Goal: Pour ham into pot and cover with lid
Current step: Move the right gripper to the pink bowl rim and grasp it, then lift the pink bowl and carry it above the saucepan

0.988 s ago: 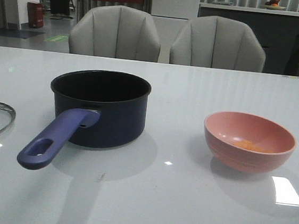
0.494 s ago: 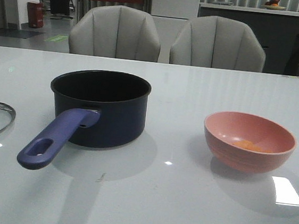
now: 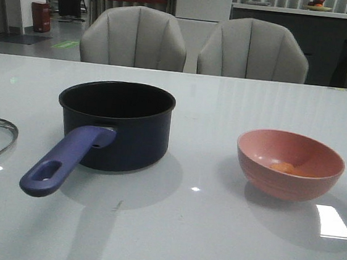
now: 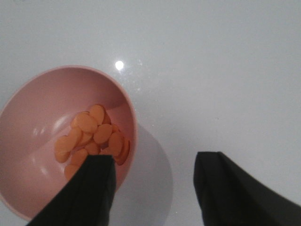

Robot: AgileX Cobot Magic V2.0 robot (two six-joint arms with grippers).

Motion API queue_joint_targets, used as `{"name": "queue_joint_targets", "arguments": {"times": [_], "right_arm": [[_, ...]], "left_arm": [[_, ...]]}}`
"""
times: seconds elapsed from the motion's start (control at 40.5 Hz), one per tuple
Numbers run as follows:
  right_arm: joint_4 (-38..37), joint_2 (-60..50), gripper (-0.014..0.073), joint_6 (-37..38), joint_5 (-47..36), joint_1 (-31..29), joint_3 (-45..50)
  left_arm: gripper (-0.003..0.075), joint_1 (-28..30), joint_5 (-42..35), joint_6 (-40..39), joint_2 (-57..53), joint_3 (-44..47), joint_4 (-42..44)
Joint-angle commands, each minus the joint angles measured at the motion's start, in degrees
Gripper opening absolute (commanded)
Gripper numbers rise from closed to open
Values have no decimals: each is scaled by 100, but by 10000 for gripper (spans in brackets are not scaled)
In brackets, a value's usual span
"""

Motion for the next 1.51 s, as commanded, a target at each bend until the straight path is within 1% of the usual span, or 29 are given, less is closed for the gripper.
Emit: {"name": "queue_joint_targets", "arguments": {"times": [0.0, 0.198, 0.544, 0.593, 0.642, 0.741, 0.766, 0.791, 0.84, 0.914, 0.988, 1.087, 1.161, 1.235, 1.31, 1.408, 1.482], "right_arm": [[52, 490, 482, -7, 166, -17, -703], [56, 1422, 481, -7, 597, -9, -1508], [63, 2294, 474, -110, 1026, 163, -2199], [63, 2362, 435, -110, 1026, 163, -2229], [63, 2399, 360, -110, 1026, 157, -2234], [63, 2405, 163, -110, 974, 152, -2235], [63, 2405, 125, -110, 941, 152, -2235], [72, 2405, 119, -110, 940, 152, -2240], [70, 2405, 147, -110, 940, 152, -2240], [82, 2405, 141, -110, 1147, 152, -2318], [326, 2400, 134, -110, 1226, 152, -2464], [930, 2386, 134, -110, 1215, 152, -2753], [1477, 2354, 134, -141, 1434, 152, -3038], [1787, 2339, 134, -325, 1668, 209, -3405], [1848, 2339, 134, -666, 1826, 377, -3852], [1836, 2339, 134, -1144, 1809, 725, -4332], [1781, 2339, 134, -1206, 1590, 1032, -4637]], "left_arm": [[637, -46, -491, -45, 55, -166, -31], [637, -46, -491, -45, 55, -166, -31], [637, -46, -491, -45, 55, -166, -31], [637, -46, -491, -45, 55, -166, -31], [637, -46, -491, -45, 55, -166, -31], [637, -46, -491, -45, 55, -156, -31], [637, -46, -480, -45, 55, -156, -31], [637, -46, -480, -45, 55, -156, -31], [637, -46, -480, -45, 55, -156, -31], [637, -46, -480, -45, 55, -156, -31], [637, -46, -480, -45, 55, -156, -31], [637, -46, -480, -45, 55, -156, -31], [637, -46, -480, -45, 55, -156, -31], [637, -46, -480, -45, 55, -156, -31], [637, -46, -480, -45, 55, -156, -31], [637, -46, -480, -45, 55, -156, -31], [637, -46, -480, -45, 55, -156, -31]]}}
